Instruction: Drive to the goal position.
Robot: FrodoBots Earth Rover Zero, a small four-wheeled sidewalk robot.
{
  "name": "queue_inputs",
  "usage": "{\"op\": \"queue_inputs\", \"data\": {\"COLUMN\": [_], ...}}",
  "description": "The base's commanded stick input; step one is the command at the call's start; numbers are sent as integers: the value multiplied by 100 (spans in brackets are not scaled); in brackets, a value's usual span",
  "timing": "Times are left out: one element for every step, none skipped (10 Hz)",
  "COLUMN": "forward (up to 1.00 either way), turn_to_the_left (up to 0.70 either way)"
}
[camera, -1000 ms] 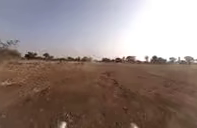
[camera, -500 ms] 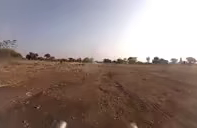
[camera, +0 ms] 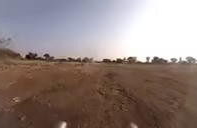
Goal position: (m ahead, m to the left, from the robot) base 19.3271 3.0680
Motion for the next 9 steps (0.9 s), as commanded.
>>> {"op": "queue_inputs", "data": {"forward": [70,70,70,70,70,70,70,70,70], "turn_to_the_left": [0,0,0,0,0,0,0,0,0]}}
